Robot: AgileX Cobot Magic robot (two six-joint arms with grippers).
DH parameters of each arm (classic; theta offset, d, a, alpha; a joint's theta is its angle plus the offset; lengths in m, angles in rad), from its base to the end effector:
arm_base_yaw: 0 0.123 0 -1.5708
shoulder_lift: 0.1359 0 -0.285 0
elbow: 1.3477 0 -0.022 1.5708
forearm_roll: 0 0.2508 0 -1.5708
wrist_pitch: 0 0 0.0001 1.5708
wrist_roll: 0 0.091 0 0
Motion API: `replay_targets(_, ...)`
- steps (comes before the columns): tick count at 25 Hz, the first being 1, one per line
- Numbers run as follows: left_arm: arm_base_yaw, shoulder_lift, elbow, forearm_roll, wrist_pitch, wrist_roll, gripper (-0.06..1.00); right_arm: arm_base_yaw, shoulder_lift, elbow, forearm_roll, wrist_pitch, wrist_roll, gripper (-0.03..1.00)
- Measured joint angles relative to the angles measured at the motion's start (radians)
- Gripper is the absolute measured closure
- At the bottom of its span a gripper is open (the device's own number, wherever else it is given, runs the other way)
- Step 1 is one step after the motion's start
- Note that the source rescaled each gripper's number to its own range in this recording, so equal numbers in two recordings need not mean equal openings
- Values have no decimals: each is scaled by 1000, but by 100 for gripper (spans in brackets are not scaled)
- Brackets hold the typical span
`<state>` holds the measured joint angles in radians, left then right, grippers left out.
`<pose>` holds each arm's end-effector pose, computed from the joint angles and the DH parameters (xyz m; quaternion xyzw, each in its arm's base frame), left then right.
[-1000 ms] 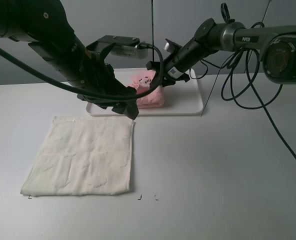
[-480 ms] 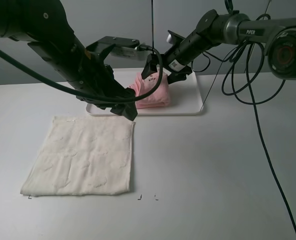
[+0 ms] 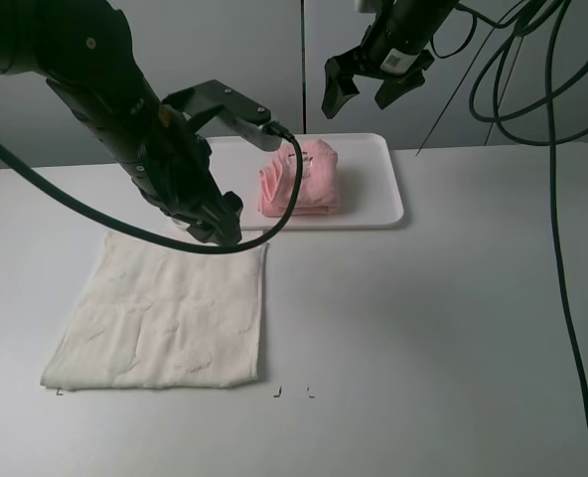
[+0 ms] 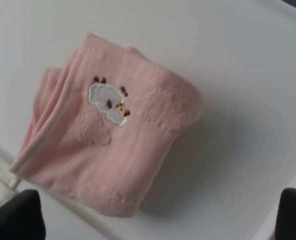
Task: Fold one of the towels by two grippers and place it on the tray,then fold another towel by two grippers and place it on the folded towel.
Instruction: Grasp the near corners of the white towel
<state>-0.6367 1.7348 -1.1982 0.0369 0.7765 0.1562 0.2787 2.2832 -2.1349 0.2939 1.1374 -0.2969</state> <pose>0.2831 -0.2064 0.2205 0.3903 0.9045 -0.0263 0.1702 0.4729 0.1602 0.2368 -0.2416 0.9423 0.1403 0.1844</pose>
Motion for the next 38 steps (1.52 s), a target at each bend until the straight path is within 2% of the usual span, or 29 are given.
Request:
replay_targets(4, 0, -6, 13, 35, 81, 59, -6, 0, -78, 93, 46, -7, -6, -3)
replay_targets(9, 0, -37, 79, 32, 97, 194, -6, 13, -231, 359, 82, -84, -76, 0)
replay_targets(13, 32, -53, 151, 36, 111, 276, -6, 79, -356, 605, 82, -166, -181, 0)
replay_targets(17, 70, -71, 194, 66, 147, 356, -6, 193, -417, 740, 23, -177, -259, 0)
replay_targets(22, 132, -73, 199, 154, 220, 443, -6, 314, -419, 763, -13, -160, -320, 0)
replay_targets(29, 165, -73, 264, 215, 246, 698, -6, 409, -419, 763, 0, -160, -504, 0)
replay_targets(34, 170, -83, 361, 234, 141, 748, -6, 463, -419, 763, -23, -162, -533, 0)
replay_targets(38, 237, -88, 447, 228, 83, 776, -6, 539, -407, 763, -50, -170, -531, 0)
